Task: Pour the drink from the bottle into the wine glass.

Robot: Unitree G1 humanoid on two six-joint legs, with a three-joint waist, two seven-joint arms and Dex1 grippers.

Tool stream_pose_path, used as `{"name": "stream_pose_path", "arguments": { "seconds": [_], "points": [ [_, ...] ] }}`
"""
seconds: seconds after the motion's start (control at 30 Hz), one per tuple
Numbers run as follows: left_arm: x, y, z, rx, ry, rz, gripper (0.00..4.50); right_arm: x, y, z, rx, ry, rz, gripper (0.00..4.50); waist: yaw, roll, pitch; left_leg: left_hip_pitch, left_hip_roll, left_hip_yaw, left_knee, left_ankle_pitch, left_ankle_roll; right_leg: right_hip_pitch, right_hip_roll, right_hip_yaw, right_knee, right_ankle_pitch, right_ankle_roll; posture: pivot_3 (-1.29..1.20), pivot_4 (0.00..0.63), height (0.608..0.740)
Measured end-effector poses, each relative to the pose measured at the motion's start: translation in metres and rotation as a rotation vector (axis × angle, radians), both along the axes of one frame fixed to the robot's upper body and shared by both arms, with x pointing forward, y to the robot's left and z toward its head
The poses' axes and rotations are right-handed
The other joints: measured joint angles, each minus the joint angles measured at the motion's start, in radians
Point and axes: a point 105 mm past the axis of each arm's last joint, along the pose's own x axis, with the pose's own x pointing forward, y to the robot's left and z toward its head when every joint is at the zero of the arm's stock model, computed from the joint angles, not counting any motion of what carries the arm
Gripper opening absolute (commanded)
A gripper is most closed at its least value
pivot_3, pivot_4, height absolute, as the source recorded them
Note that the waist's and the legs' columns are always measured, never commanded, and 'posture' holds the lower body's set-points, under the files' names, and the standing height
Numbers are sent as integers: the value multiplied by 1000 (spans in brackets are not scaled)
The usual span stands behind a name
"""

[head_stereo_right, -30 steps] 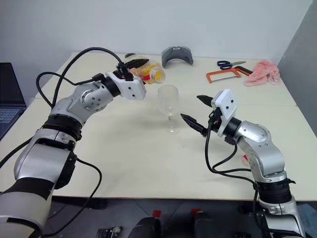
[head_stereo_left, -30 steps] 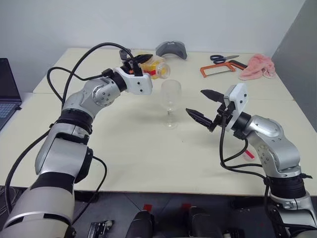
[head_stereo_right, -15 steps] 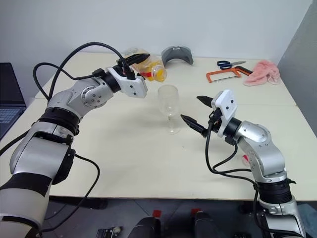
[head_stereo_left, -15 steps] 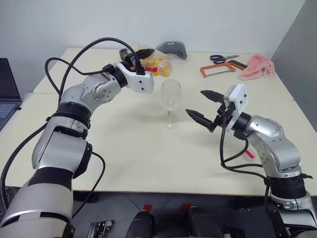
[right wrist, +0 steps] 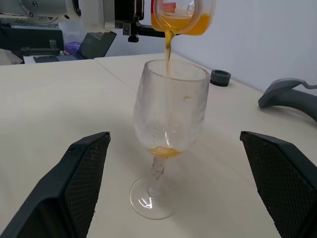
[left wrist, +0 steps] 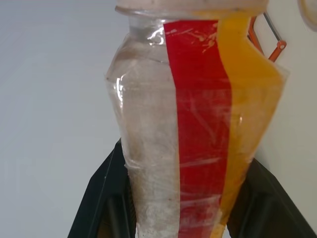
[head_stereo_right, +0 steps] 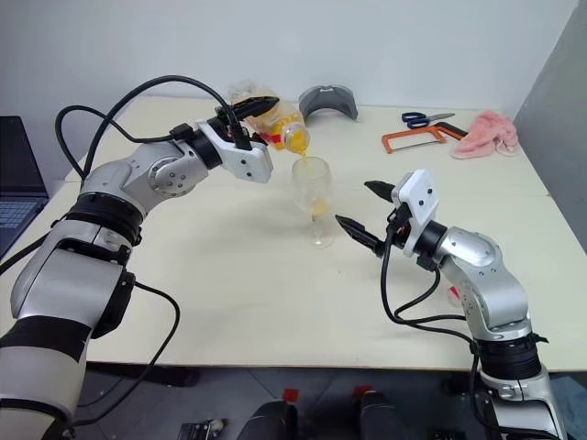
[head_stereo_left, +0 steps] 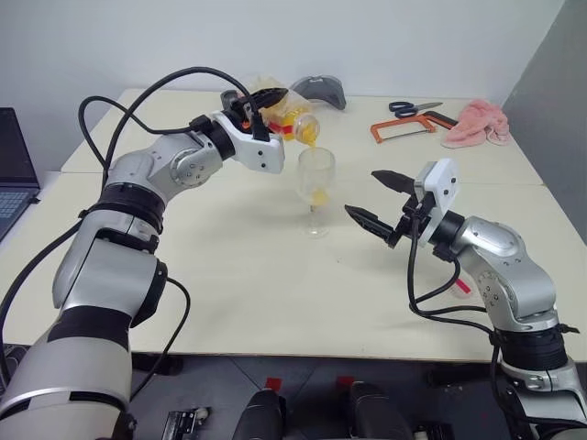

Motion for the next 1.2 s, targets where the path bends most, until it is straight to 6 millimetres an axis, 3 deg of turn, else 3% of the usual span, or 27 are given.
{"name": "stream_pose_path", "arguments": {
  "seconds": [1.2],
  "points": [
    [6,7,8,39,-71,56,1769,-14,8,0,35,25,16,4500,0,0,0,0,0,0,1,0,0,-1,0,0,2,0,0,0,150,740]
  ]
}}
